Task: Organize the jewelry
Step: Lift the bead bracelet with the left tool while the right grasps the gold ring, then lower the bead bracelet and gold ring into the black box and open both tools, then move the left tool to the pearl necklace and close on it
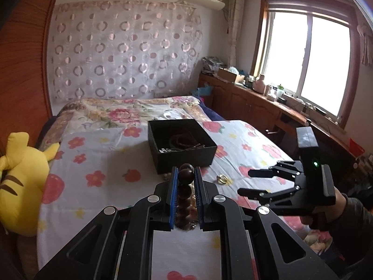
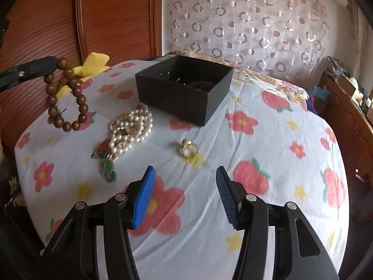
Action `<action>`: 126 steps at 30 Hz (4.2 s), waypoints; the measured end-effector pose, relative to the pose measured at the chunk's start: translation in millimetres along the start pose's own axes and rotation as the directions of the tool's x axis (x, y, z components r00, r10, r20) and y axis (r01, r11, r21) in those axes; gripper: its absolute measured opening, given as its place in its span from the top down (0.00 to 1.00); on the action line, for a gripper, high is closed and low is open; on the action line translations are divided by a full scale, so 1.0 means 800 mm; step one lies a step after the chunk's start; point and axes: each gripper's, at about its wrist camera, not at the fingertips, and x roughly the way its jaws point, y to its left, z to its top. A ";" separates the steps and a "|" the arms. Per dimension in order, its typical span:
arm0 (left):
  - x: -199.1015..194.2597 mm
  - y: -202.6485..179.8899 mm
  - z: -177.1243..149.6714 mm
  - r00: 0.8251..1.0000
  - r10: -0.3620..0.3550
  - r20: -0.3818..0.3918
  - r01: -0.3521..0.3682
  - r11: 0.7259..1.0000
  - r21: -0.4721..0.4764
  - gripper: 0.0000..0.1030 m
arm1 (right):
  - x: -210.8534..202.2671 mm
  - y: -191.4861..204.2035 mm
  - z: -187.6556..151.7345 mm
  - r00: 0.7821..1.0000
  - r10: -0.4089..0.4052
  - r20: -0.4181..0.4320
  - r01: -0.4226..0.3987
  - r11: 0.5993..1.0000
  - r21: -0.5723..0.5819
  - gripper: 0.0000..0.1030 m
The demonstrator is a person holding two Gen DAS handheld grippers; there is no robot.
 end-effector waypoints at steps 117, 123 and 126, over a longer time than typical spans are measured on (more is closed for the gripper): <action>0.120 0.069 -0.017 0.970 0.096 -0.222 -0.091 0.995 0.033 0.35 | -0.017 0.026 0.019 0.987 0.153 0.054 -0.155 0.988 0.023 0.62; 0.138 0.064 -0.025 0.954 0.060 -0.294 -0.052 0.998 0.035 0.73 | -0.018 0.034 -0.006 0.989 0.141 0.037 -0.143 0.989 0.034 0.62; 0.142 0.059 -0.028 0.951 0.048 -0.305 -0.038 0.999 0.038 0.77 | -0.019 0.035 -0.015 0.990 0.134 0.034 -0.135 0.990 0.041 0.61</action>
